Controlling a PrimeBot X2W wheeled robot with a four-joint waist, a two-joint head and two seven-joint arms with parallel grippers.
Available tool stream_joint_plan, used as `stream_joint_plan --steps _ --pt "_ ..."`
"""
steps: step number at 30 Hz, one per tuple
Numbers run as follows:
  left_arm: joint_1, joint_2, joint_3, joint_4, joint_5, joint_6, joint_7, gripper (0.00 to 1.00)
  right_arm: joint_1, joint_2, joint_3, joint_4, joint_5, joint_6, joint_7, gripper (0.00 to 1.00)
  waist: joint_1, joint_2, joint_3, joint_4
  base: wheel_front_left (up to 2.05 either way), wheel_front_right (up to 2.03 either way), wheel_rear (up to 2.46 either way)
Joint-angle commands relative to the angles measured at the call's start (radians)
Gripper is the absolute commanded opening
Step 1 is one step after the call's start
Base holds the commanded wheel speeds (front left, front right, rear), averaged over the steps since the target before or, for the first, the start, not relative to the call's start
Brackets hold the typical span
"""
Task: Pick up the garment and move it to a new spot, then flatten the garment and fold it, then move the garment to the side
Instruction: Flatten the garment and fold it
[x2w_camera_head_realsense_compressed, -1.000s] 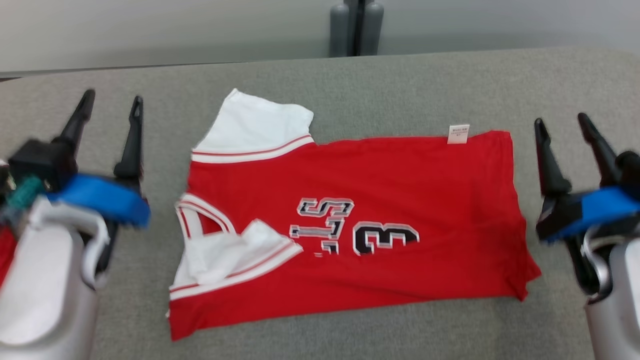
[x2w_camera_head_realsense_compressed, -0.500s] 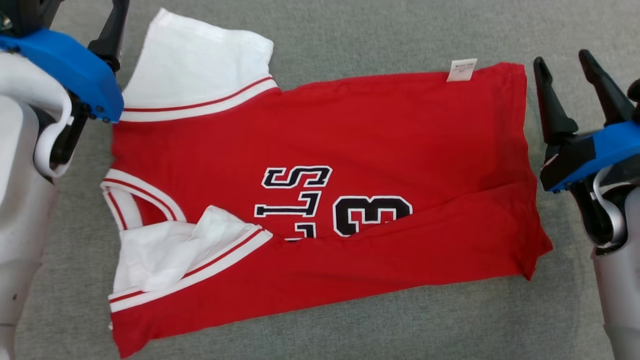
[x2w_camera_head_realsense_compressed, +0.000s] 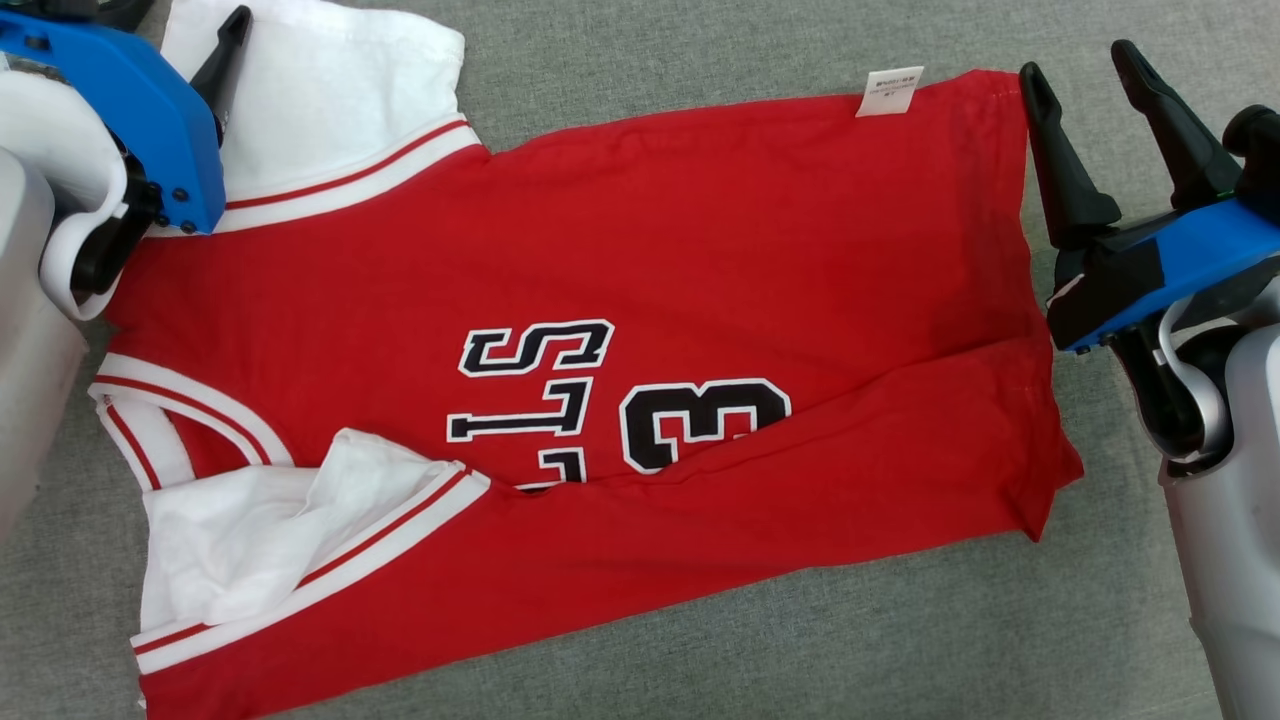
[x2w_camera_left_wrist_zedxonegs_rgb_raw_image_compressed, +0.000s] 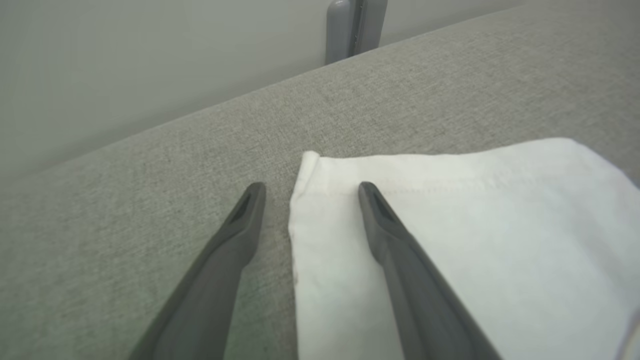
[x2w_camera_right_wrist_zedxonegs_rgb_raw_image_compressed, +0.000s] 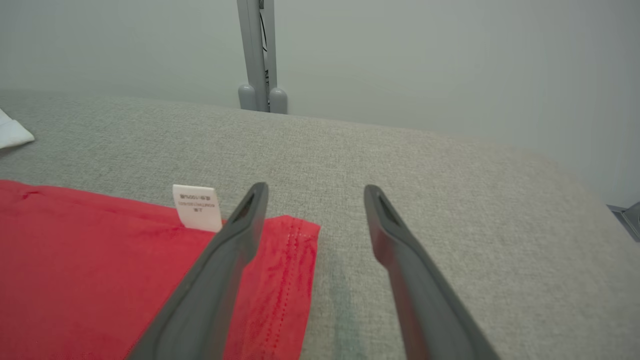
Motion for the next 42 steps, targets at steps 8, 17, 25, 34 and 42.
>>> stream_joint_plan --steps 8,17,25,34,42 --pt "-0.058 0.006 -0.114 0.052 -0.108 0.000 0.054 0.33 -0.031 -0.002 0.024 0.031 0.008 0.000 -0.001 1.00 -0.0001 0.0000 -0.006 -0.010 0.00 0.00 0.00" --pt "-0.100 0.000 -0.197 0.066 -0.162 0.000 -0.018 0.00 -0.051 -0.048 0.058 0.085 0.064 0.000 0.108 1.00 -0.0001 0.0000 -0.040 0.010 0.00 0.00 0.00" --pt "-0.132 -0.014 -0.269 0.047 -0.193 0.000 -0.078 0.00 -0.107 -0.081 0.099 0.167 0.126 0.000 0.231 1.00 -0.0001 0.0000 -0.049 0.047 0.00 0.00 0.00" --pt "-0.161 -0.033 -0.331 0.040 -0.234 0.000 -0.133 0.00 -0.184 -0.103 0.105 0.287 0.134 0.000 0.263 0.00 -0.0001 0.0000 -0.045 0.086 0.00 0.00 0.00" --pt "-0.164 -0.040 -0.372 0.027 -0.261 0.000 -0.209 0.00 -0.206 -0.107 0.113 0.345 0.122 0.000 0.225 0.00 -0.0001 0.0000 -0.080 0.113 0.00 0.00 0.00"
